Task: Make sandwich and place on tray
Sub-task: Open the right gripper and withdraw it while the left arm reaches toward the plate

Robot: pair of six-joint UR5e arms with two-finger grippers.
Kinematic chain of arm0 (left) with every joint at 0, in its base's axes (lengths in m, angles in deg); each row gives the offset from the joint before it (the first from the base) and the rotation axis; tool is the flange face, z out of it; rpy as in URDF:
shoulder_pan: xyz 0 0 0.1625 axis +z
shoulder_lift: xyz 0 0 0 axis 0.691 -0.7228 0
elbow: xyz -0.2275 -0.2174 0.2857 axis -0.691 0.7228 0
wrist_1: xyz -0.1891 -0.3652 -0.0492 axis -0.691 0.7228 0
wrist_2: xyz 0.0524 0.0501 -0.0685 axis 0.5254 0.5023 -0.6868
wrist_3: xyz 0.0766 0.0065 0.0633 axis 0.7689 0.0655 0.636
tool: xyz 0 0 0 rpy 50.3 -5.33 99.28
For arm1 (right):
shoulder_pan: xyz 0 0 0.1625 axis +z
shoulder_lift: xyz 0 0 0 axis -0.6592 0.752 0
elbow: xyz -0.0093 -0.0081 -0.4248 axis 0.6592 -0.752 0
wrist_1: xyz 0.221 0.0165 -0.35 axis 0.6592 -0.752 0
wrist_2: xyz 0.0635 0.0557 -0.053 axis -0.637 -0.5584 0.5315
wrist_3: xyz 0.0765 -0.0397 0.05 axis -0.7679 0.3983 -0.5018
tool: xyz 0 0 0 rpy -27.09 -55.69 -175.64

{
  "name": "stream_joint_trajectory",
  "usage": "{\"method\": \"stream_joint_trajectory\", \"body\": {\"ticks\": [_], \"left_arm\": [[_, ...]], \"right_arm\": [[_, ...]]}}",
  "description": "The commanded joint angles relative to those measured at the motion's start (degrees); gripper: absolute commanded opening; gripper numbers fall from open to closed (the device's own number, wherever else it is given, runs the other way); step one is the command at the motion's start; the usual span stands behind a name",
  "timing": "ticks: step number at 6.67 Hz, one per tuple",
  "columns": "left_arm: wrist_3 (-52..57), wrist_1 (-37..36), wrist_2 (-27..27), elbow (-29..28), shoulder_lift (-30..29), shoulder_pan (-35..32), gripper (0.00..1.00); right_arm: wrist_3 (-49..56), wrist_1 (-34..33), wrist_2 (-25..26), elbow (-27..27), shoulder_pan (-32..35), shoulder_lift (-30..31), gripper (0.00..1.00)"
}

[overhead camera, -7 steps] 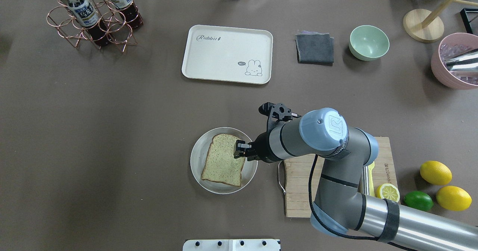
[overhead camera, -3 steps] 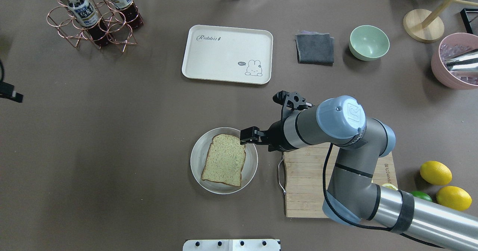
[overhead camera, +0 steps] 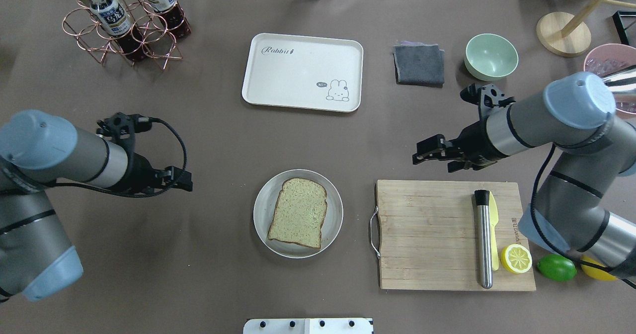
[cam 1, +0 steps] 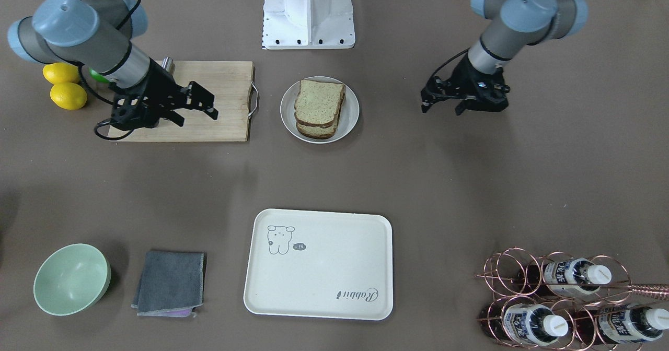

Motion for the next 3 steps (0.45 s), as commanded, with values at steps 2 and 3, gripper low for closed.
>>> {"method": "stream_joint_trajectory", "body": {"ticks": [2,3], "left_arm": [[-1.8,-0.2,1.9,-3.3,-8.3,7.4,0.97],[-1.7,-0.2,3.5,-5.5,-10.9,7.6,0.93]], "right_arm": [[4.7,0.2,-2.8,4.4,4.3,7.5,1.00],[6.1,0.2,-2.8,4.8,4.5,9.0,1.00]]}}
